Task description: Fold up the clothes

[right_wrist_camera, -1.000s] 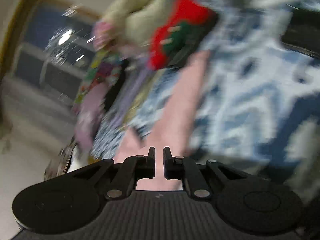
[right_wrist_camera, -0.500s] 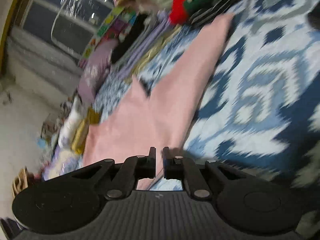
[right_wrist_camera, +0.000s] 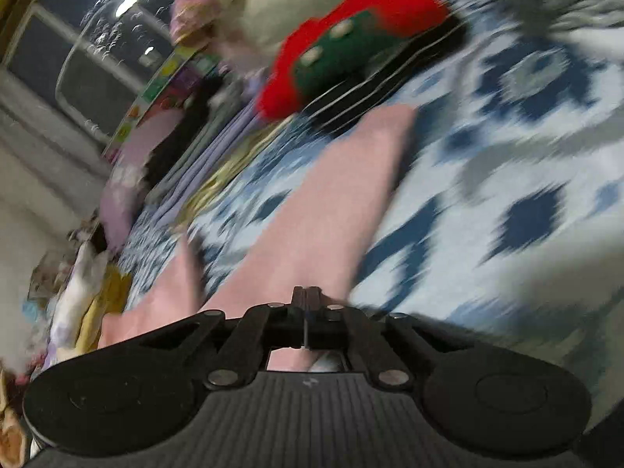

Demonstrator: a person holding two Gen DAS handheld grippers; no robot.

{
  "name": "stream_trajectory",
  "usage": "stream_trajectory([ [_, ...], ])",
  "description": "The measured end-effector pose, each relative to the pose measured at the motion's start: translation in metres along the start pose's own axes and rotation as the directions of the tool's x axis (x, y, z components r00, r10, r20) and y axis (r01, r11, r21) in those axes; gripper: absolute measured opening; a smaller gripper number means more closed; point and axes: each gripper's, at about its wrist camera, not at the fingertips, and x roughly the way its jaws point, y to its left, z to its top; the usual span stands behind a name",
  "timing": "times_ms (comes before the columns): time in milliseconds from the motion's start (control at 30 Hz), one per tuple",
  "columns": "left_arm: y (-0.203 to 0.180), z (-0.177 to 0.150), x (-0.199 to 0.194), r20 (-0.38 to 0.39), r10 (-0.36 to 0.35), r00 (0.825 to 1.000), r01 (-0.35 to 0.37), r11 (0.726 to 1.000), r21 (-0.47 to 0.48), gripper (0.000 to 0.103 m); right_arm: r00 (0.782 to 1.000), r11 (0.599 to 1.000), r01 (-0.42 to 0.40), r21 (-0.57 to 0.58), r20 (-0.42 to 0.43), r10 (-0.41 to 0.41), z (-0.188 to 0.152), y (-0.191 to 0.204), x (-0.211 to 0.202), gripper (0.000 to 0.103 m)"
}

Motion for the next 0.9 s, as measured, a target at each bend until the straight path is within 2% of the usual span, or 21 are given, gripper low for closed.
stream_trajectory([
  [200, -0.011, 0.019, 0.034, -0.014, -0.011, 1.0, 0.012, 0.999, 0.047, 0.032, 0.994, 0.998, 0.07, 0.008, 0.08, -0.07, 0.024, -0.022, -0.011, 0.0],
  [267, -0.015, 0.026, 0.043, -0.013, -0.014, 1.0, 0.015, 0.998, 0.057, 0.032, 0.989, 0.995, 0.101, 0.011, 0.111, -0.102, 0.031, -0.025, -0.015, 0.008],
  [333, -0.022, 0.033, 0.05, -0.006, -0.022, 1.0, 0.023, 0.997, 0.07, 0.032, 0.989, 0.997, 0.069, 0.045, 0.126, -0.074, 0.04, -0.031, -0.017, 0.009],
  [400, -0.029, 0.04, 0.057, 0.002, -0.021, 1.0, 0.021, 0.996, 0.086, 0.032, 0.984, 0.995, 0.096, 0.02, 0.151, -0.098, 0.048, -0.026, -0.018, 0.015],
  [467, -0.034, 0.046, 0.063, 0.006, -0.023, 1.0, 0.023, 0.996, 0.091, 0.032, 0.979, 0.992, 0.121, 0.038, 0.162, -0.126, 0.055, -0.026, -0.013, 0.059],
  [500, -0.036, 0.048, 0.065, 0.004, -0.029, 1.0, 0.029, 0.996, 0.088, 0.032, 0.981, 0.993, 0.099, 0.071, 0.161, -0.109, 0.059, -0.03, -0.01, 0.061],
  [600, -0.042, 0.048, 0.073, -0.007, -0.033, 0.999, 0.033, 0.994, 0.103, 0.032, 0.987, 0.992, 0.061, 0.114, 0.141, -0.077, 0.07, -0.035, 0.003, 0.06],
  [700, -0.047, 0.041, 0.08, -0.026, -0.03, 0.999, 0.033, 0.991, 0.127, 0.032, 0.988, 0.992, 0.06, 0.109, 0.136, -0.075, 0.075, -0.036, 0.015, 0.045],
  [733, -0.048, 0.038, 0.082, -0.029, -0.024, 0.999, 0.028, 0.99, 0.136, 0.032, 0.991, 0.994, 0.059, 0.092, 0.117, -0.069, 0.076, -0.034, 0.021, 0.023],
  [767, -0.048, 0.036, 0.082, -0.029, -0.015, 0.999, 0.019, 0.989, 0.145, 0.032, 0.993, 0.996, 0.057, 0.076, 0.098, -0.064, 0.077, -0.032, 0.028, 0.012],
  [900, -0.042, 0.033, 0.081, -0.035, -0.011, 0.999, 0.015, 0.992, 0.124, 0.032, 0.98, 0.996, 0.07, 0.055, 0.185, -0.079, 0.081, -0.03, 0.012, 0.01],
])
